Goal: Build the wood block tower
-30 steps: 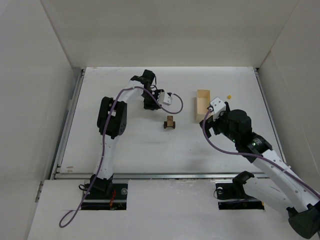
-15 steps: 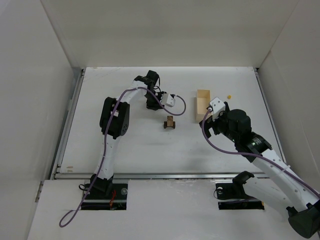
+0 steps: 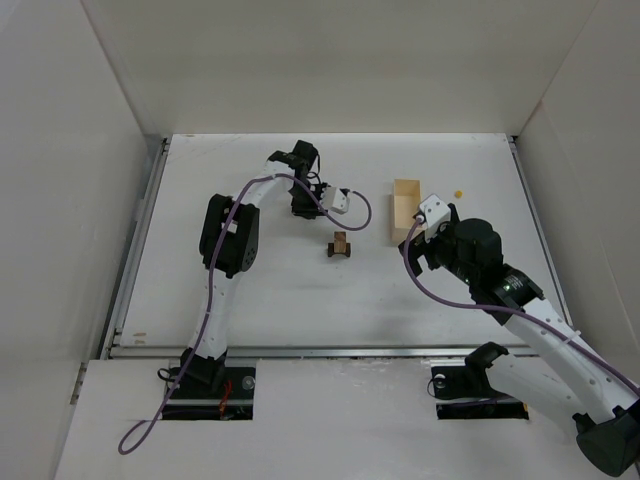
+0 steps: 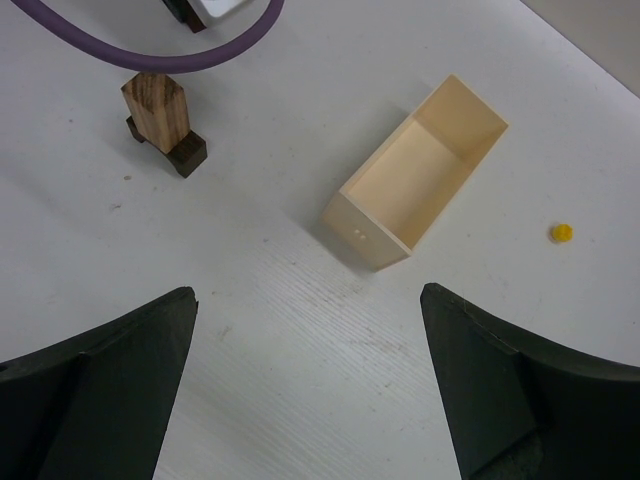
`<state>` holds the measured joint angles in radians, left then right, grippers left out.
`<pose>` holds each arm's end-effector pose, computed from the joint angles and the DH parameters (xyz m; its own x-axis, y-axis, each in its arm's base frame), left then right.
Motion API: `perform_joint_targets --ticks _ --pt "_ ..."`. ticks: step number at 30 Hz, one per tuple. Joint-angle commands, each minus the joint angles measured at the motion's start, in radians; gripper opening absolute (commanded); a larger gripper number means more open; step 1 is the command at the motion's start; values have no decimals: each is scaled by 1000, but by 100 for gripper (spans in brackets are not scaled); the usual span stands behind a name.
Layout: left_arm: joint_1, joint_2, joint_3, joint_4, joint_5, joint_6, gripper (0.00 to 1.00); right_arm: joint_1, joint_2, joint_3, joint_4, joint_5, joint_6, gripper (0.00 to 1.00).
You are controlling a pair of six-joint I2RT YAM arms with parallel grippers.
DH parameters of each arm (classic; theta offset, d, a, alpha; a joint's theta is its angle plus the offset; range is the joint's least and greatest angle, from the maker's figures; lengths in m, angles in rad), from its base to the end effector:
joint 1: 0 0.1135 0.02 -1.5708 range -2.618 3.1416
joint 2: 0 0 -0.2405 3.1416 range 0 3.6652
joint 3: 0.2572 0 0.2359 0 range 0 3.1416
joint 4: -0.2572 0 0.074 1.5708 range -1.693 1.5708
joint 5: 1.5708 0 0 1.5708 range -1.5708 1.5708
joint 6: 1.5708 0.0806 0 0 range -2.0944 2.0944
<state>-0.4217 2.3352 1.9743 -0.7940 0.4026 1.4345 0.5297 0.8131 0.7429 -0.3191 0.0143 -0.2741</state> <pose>0.4259 -0.2257 0.1271 0.4028 0.8183 -0.4100 0.8977 -0.2657 0.3516 0.1987 0.1150 0.2734 -0.1816 -0.4200 -0.8892 -0.5640 0.7852 -0.2556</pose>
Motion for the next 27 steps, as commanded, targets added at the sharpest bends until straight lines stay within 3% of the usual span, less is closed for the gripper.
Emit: perform_joint_targets --ticks 1,6,10,16,27 --pt "4 7 14 -47 7 1 18 -7 -12 30 63 -14 -7 99" --pt "15 -13 14 -47 -2 -60 0 -7 -12 30 63 -14 -7 99" --pt "15 -71 35 -27 -2 -198 0 -7 -21 30 63 -14 -7 99" --pt "4 -138 175 -148 7 -428 0 -7 -55 30 63 23 2 99" --pt "-103 -304 221 -278 -33 -505 0 -7 -114 52 17 41 21 99"
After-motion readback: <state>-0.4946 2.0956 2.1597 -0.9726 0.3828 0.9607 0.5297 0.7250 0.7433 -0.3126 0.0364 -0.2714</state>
